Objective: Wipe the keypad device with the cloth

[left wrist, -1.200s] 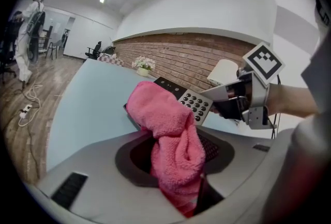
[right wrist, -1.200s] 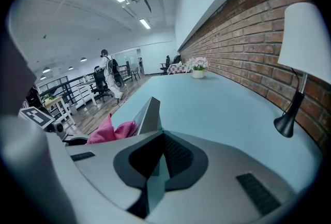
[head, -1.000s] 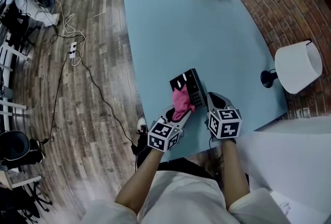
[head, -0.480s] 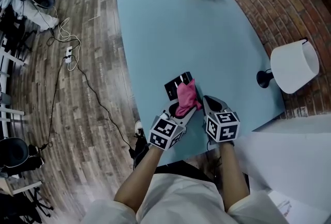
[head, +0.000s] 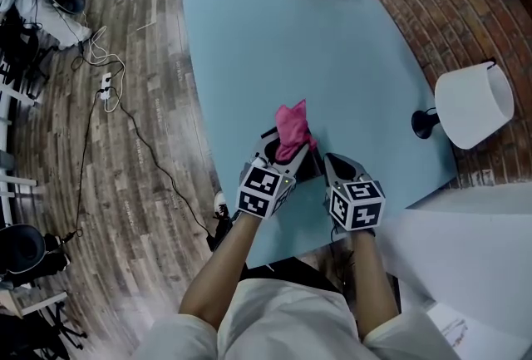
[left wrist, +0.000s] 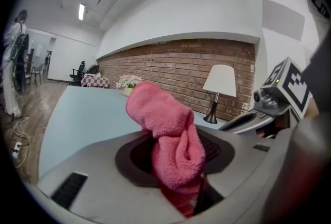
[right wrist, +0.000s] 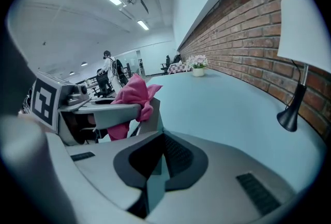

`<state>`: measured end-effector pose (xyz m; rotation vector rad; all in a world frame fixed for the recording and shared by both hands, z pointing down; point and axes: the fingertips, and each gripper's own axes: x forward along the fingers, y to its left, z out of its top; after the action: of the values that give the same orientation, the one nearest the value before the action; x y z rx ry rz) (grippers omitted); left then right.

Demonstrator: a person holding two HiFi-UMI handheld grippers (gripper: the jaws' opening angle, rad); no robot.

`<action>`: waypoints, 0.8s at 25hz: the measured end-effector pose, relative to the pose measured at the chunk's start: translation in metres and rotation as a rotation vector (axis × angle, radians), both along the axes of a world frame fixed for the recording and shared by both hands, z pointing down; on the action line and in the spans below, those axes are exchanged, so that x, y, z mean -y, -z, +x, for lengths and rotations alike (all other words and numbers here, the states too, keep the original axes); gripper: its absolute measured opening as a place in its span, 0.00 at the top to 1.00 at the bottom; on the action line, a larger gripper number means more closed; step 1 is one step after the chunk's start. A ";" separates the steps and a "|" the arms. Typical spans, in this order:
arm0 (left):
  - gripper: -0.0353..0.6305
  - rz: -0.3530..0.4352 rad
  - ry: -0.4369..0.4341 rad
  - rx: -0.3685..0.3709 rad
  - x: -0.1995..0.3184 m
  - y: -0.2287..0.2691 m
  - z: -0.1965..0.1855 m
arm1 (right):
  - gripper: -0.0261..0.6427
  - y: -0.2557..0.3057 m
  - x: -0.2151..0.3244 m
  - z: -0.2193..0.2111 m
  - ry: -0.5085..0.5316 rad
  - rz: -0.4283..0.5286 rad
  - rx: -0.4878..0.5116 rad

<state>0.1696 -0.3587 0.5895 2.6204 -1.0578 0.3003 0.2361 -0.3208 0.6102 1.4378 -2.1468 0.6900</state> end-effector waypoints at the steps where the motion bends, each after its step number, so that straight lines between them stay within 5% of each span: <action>1: 0.63 -0.002 0.009 -0.005 0.003 0.000 -0.002 | 0.93 0.000 0.000 0.000 0.001 0.001 -0.004; 6: 0.63 -0.027 0.072 -0.052 0.017 -0.006 -0.017 | 0.93 -0.001 0.000 0.000 0.001 -0.003 -0.016; 14: 0.63 -0.128 0.295 -0.122 0.023 -0.043 -0.059 | 0.93 -0.001 0.003 0.003 -0.026 0.004 -0.019; 20: 0.63 -0.128 0.372 -0.023 0.010 -0.064 -0.080 | 0.93 -0.002 0.004 0.003 -0.023 0.005 -0.021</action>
<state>0.0898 -0.3687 0.6532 2.2526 -1.4348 0.2421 0.2387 -0.3244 0.6123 1.4683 -2.1201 0.6755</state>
